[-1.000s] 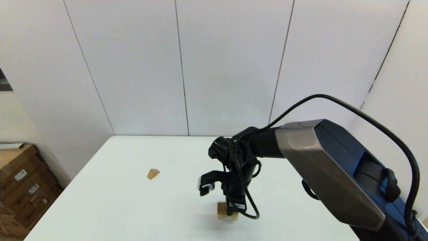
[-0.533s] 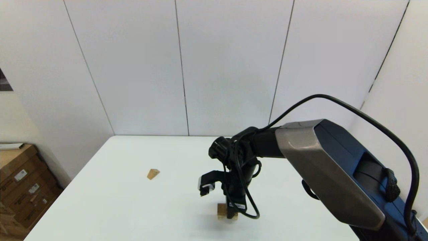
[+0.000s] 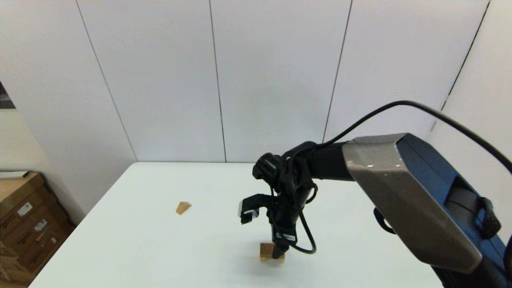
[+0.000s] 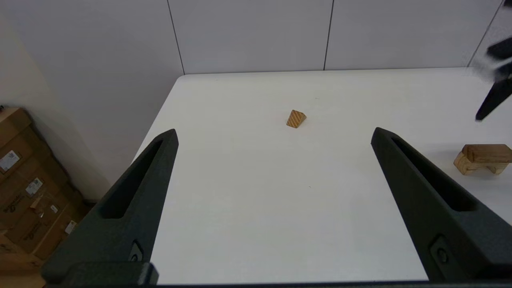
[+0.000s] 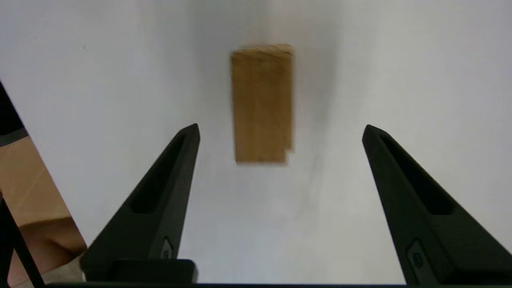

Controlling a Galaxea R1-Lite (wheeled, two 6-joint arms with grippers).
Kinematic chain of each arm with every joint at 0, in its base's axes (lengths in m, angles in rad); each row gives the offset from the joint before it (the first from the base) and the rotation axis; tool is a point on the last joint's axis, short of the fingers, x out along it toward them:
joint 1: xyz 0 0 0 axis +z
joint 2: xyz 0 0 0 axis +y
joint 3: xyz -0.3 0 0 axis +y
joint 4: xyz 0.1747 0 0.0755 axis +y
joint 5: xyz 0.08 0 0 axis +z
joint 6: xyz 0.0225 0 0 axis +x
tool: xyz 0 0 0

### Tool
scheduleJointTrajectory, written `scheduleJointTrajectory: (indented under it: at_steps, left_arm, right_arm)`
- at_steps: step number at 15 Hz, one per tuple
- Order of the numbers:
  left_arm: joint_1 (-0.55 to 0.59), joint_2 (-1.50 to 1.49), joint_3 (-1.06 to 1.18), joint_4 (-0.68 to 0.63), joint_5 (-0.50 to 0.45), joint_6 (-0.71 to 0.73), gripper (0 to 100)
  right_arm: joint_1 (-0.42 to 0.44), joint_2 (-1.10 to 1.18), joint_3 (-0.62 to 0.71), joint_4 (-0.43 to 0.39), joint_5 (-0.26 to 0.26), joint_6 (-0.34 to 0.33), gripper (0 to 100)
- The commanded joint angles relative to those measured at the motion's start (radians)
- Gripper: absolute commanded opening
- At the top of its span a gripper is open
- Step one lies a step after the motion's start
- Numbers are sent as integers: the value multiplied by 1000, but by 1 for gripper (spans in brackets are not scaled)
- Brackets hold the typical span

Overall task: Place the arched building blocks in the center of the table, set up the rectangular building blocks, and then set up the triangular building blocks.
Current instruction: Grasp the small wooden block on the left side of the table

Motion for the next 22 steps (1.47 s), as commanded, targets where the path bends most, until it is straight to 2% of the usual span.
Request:
scheduleJointTrajectory:
  at_steps: [1,3,5,8,10,12,14,18,22]
  left_arm:
    - [0,1,0,0,0,0,100]
    - [0,1,0,0,0,0,100]
    - [0,1,0,0,0,0,100]
    - [0,1,0,0,0,0,100]
    - [0,1,0,1,0,0,100]
    - [0,1,0,0,0,0,100]
    - [0,1,0,0,0,0,100]
    - [0,1,0,0,0,0,100]
    - [0,1,0,0,0,0,100]
  right_arm:
    - [-76,-295,2,45,-68,33,100]
    - [-95,-465,2,58,-108,133,100]
    - [-95,-629,6,132,-162,225,100]
    - [-93,-887,49,235,-177,378,100]
    - [-110,-1070,132,238,-192,450,100]
    - [-162,-1261,244,247,-246,462,100]
    - [-239,-1453,379,246,-278,488,100]
    - [-340,-1700,552,242,-301,564,100]
    - [-466,-1881,686,242,-310,573,100]
